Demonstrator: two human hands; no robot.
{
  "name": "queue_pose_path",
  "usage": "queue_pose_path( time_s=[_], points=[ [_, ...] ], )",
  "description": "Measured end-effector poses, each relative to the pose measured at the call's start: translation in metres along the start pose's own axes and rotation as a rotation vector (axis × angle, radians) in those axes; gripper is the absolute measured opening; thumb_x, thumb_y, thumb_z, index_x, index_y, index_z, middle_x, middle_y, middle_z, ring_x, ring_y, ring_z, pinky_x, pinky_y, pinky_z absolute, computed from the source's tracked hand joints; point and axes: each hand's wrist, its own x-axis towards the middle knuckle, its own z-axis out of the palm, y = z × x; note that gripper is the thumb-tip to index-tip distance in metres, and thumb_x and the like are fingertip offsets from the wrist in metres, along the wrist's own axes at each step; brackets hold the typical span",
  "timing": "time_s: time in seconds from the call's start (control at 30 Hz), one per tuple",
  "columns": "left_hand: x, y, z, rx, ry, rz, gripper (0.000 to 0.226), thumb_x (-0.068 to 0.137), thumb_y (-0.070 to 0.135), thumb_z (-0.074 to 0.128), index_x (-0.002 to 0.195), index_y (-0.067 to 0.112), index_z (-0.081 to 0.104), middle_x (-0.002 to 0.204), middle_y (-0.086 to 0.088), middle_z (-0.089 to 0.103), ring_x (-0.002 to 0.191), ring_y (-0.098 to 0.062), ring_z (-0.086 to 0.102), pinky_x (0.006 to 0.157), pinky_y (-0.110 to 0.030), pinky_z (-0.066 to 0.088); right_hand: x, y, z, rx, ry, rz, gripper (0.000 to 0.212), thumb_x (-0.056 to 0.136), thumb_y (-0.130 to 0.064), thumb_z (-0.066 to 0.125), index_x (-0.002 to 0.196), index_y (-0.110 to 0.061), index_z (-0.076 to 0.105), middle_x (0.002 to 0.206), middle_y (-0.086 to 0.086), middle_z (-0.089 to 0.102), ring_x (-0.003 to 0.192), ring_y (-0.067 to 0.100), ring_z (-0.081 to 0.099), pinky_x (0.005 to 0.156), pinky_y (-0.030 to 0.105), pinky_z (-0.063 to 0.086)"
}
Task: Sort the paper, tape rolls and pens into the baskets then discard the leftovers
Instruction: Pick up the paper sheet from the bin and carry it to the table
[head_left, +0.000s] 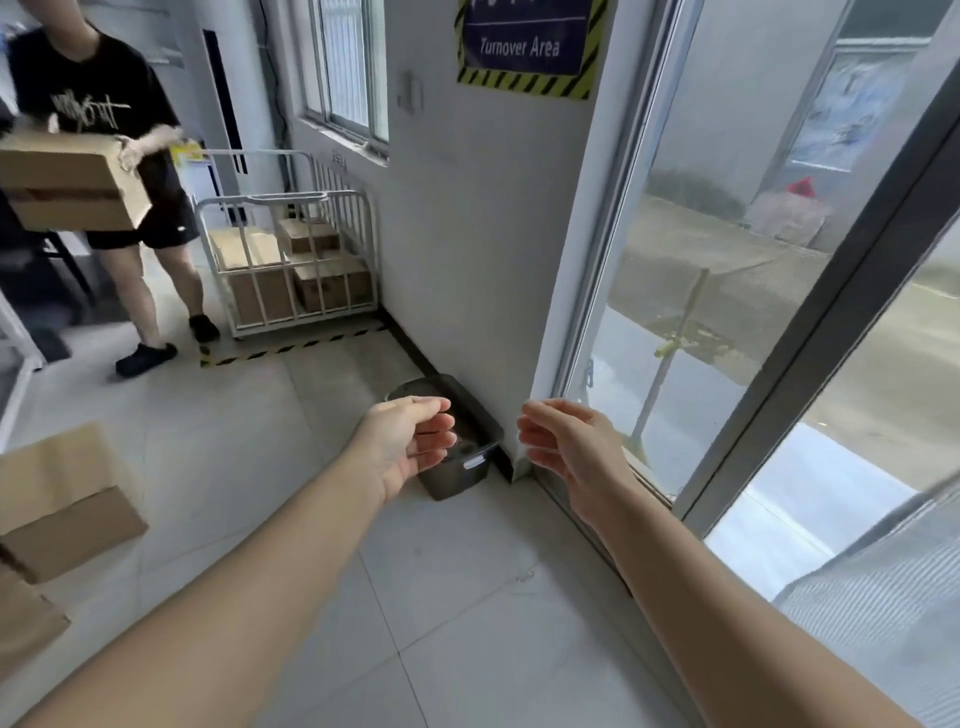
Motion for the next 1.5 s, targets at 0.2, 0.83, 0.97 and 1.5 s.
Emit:
queue_pose_path(
  time_s=[0.2, 0.83, 0.97, 1.5],
  points=[
    [0.091, 0.024, 0.005, -0.002, 0.033, -0.029, 0.016, 0.096, 0.012, 0.05, 0.088, 0.01, 0.064, 0.077, -0.006, 0.063, 0.068, -0.02, 0.061, 0.065, -0.029, 0.047, 0.096, -0.005, 0.018, -0.008, -0.011, 0.021, 0.011, 0.085, -0.014, 0.068, 0.074, -0.015, 0.07, 0.072, 0.004, 0.069, 0.067, 0.016, 0.062, 0.062, 0.024, 0.051],
    [0.391, 0.08, 0.043, -0.07, 0.155, -0.127, 0.017, 0.096, 0.011, 0.048, 0.088, 0.01, 0.063, 0.077, -0.006, 0.062, 0.068, -0.019, 0.06, 0.065, -0.027, 0.047, 0.424, -0.003, 0.052, -0.133, -0.088, 0.122, 0.011, 0.085, -0.02, 0.068, 0.075, -0.016, 0.07, 0.071, 0.001, 0.07, 0.066, 0.013, 0.064, 0.058, 0.022, 0.05],
    [0.459, 0.086, 0.037, -0.073, 0.156, -0.155, 0.016, 0.096, 0.012, 0.05, 0.088, 0.011, 0.063, 0.077, -0.005, 0.062, 0.067, -0.019, 0.06, 0.063, -0.027, 0.047, 0.489, 0.005, 0.069, -0.15, -0.078, 0.158, 0.011, 0.085, -0.02, 0.068, 0.075, -0.015, 0.07, 0.071, 0.0, 0.07, 0.065, 0.011, 0.064, 0.059, 0.022, 0.051],
    [0.712, 0.1, 0.004, -0.049, 0.19, -0.345, 0.017, 0.096, 0.014, 0.048, 0.083, 0.014, 0.06, 0.077, -0.004, 0.06, 0.066, -0.017, 0.058, 0.06, -0.025, 0.046, 0.717, 0.063, 0.136, -0.183, 0.051, 0.403, 0.011, 0.087, -0.015, 0.067, 0.076, -0.011, 0.068, 0.07, 0.003, 0.067, 0.063, 0.013, 0.06, 0.059, 0.021, 0.052]
  ],
)
